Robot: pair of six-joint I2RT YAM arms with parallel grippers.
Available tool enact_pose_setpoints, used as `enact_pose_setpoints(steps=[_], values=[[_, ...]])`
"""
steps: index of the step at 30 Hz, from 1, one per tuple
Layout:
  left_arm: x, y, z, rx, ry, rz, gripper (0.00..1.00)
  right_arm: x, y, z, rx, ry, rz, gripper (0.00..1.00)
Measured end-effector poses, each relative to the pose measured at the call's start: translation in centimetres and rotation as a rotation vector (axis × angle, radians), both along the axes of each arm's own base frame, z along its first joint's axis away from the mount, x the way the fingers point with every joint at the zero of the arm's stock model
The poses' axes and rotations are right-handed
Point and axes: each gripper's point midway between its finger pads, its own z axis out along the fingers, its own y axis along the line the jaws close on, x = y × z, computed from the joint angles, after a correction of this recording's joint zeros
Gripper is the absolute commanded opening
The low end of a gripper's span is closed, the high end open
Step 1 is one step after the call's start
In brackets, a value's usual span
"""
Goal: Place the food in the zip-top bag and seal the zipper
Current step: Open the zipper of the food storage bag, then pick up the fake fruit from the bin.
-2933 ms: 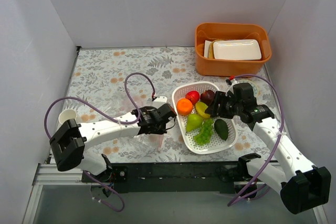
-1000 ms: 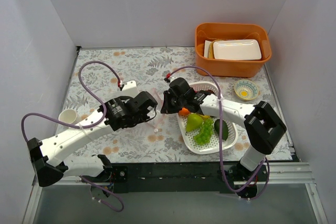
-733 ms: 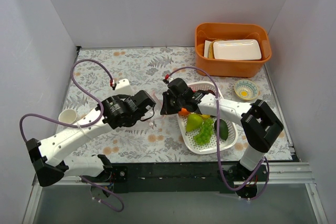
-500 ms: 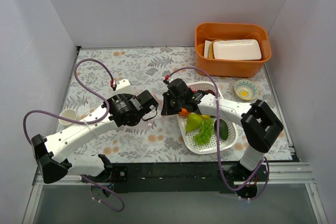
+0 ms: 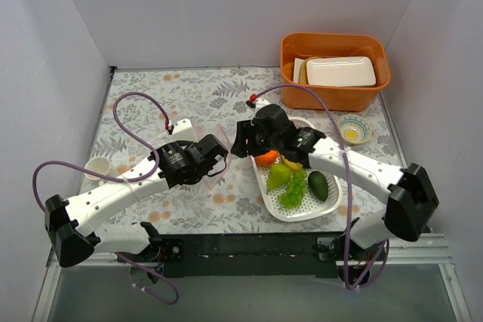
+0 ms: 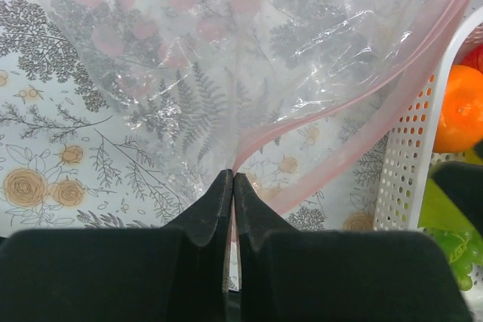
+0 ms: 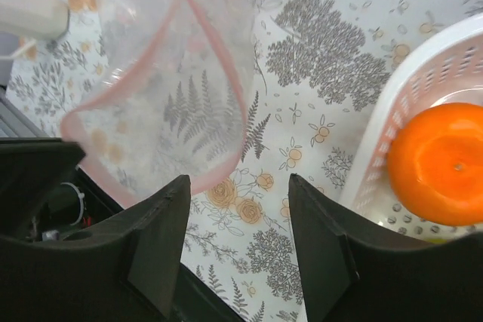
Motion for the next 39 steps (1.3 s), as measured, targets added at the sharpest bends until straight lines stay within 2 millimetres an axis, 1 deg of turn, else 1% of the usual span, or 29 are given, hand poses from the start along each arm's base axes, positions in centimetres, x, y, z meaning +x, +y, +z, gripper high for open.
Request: enact_pose_setpoints(steps=[3,4,6,8,10,12,15,16,18,20,21,23,24,25,28,30,32,35,39], values=[[0.2,-0.7,-0.2,-0.018,0.000,-0.015,0.00,0.0,-1.7,3.0,0.022,-0.062,-0.053,0.63],[0.3,-0.9,-0.2,-0.021,-0.001,-0.022,0.00,-0.1,-2.5,3.5,0.022,-0.076,-0.076,0.63],[0.5,-1.5,-0.3,-0.031,-0.001,-0.036,0.00,-0.6,-4.1,3.6,0.003,-0.078,-0.119,0.63],[0.6,-1.9,-0.4,-0.036,-0.001,-0.049,0.00,-1.4,-6.3,2.3,-0.048,-0.048,-0.171,0.63],[0.7,-2.2,-0.5,-0.037,0.002,-0.061,0.00,-2.5,-8.4,0.1,-0.120,0.002,-0.218,0.63],[0.8,-2.4,-0.7,-0.035,0.006,-0.070,0.00,-3.7,-10.6,-2.4,-0.203,0.062,-0.260,0.63],[0.9,-2.8,-1.0,-0.034,0.014,-0.086,0.00,-5.3,-13.3,-5.4,-0.306,0.131,-0.308,0.63],[0.9,-2.9,-1.0,-0.035,0.016,-0.091,0.00,-5.9,-14.1,-6.1,-0.333,0.149,-0.324,0.64],[0.8,-3.1,-1.0,-0.038,0.017,-0.100,0.00,-6.6,-15.4,-6.8,-0.372,0.169,-0.350,0.64],[0.9,-3.3,-1.0,-0.043,0.017,-0.108,0.00,-6.9,-16.2,-7.0,-0.391,0.177,-0.371,0.64],[0.9,-3.4,-1.0,-0.044,0.015,-0.112,0.00,-7.0,-16.5,-7.1,-0.401,0.183,-0.383,0.69],[0.9,-3.5,-0.9,-0.045,0.015,-0.118,0.00,-7.2,-17.1,-7.4,-0.419,0.192,-0.405,0.73],[0.9,-3.5,-0.9,-0.044,0.015,-0.122,0.00,-7.3,-17.3,-7.7,-0.426,0.195,-0.413,0.73],[0.9,-3.5,-0.9,-0.045,0.016,-0.124,0.00,-7.6,-17.7,-8.3,-0.441,0.205,-0.419,0.75],[0.9,-3.6,-1.0,-0.045,0.019,-0.130,0.00,-8.5,-18.8,-10.0,-0.484,0.233,-0.426,0.78],[0.9,-3.7,-1.0,-0.047,0.020,-0.136,0.00,-8.9,-19.3,-10.8,-0.503,0.246,-0.428,0.83],[0.9,-3.8,-0.9,-0.051,0.018,-0.142,0.00,-9.1,-19.5,-11.4,-0.511,0.251,-0.431,0.86],[1.0,-4.0,-0.9,-0.055,0.016,-0.147,0.00,-8.8,-19.4,-12.0,-0.509,0.253,-0.436,0.86],[0.9,-4.1,-0.9,-0.056,0.020,-0.155,0.00,-8.2,-18.6,-13.0,-0.467,0.259,-0.431,0.84]])
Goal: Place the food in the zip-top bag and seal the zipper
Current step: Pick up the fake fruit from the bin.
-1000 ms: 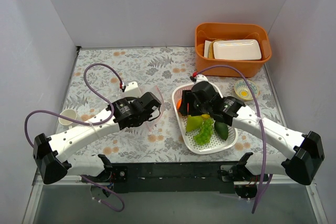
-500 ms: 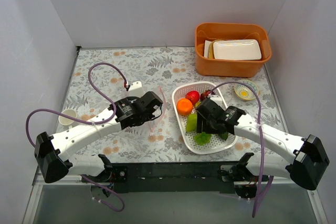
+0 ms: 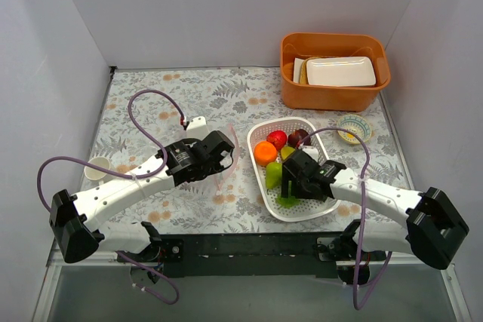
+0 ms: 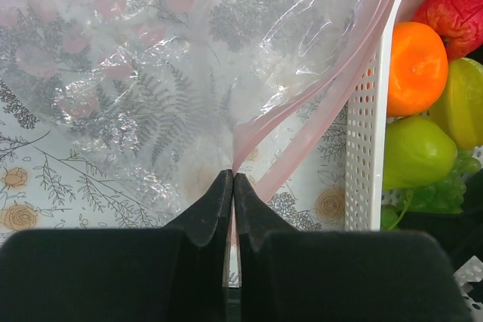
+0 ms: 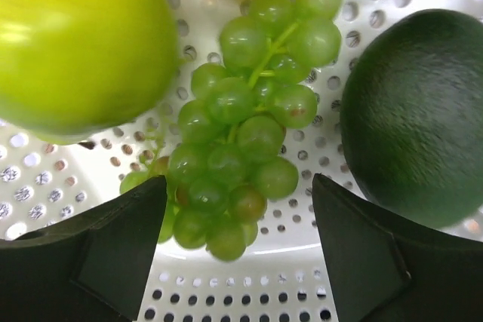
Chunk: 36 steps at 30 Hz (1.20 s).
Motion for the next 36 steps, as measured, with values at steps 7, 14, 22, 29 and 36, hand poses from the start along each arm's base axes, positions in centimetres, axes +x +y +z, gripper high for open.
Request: enact_pose_setpoints(steps=[7,14,22,29,36], values=[[-0.1,-0.1,-0.1,-0.002,0.007,-0.009,0.00,0.3,1.6,-1.2,0.088,0.013,0.006,0.45],[-0.3,0.0,-0.7,0.007,0.016,-0.012,0.00,0.6,1.7,-0.3,0.147,-0.038,0.012,0.14],[-0.3,0.0,-0.6,0.006,0.016,-0.013,0.00,0.9,2.1,3.7,0.258,-0.159,0.040,0.11],[-0.1,-0.3,-0.7,0.001,0.012,-0.013,0.00,1.6,3.4,6.9,0.311,-0.203,0.091,0.12],[0.0,-0.6,-1.8,0.035,0.040,-0.020,0.00,2.6,7.1,12.2,0.431,-0.294,0.226,0.13]])
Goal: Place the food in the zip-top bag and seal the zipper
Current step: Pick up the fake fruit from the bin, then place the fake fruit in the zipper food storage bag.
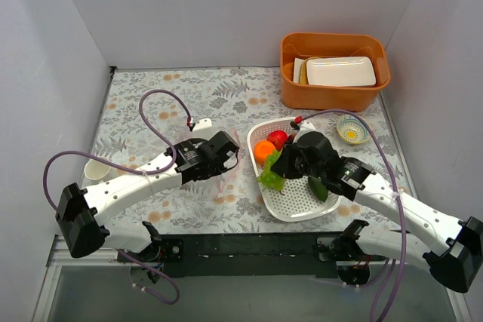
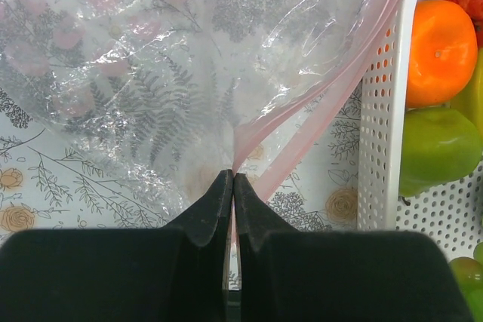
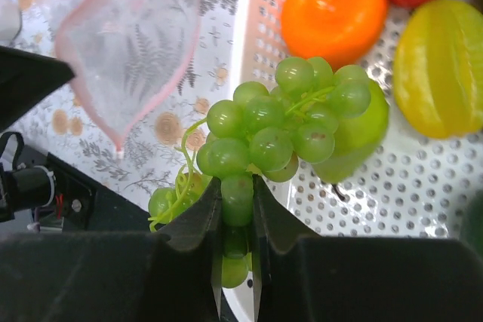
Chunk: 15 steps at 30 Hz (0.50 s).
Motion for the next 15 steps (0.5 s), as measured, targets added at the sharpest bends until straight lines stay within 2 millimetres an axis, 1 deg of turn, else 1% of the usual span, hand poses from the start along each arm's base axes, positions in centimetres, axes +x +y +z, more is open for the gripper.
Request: enact_pose_setpoints(steps=[4,6,10,12,15], values=[[0.0,-0.4,0.2,-0.010,0.005,-0.006,0.00,0.8,2.5,1.7,0.022,-0.041,0.084,0.14],[0.1,-0.7,0.6,-0.022,0.003,-0.010,0.00,1.2,3.7,1.8,0.023,-0.052,0.118,0.14],[0.1,-1.3,1.2,-0.046,0.003,-0.025,0.00,1.3,5.8,0.9,0.024,-0.047,0.195,0.14],[0.1,-1.4,1.3,-0.051,0.005,-0.030,0.00,1.1,6.6,0.2,0.018,-0.030,0.234,0.14],[0.0,-1.5,1.2,-0.054,0.012,-0.036,0.00,0.7,8.0,-0.4,0.016,-0.021,0.289,0.14]])
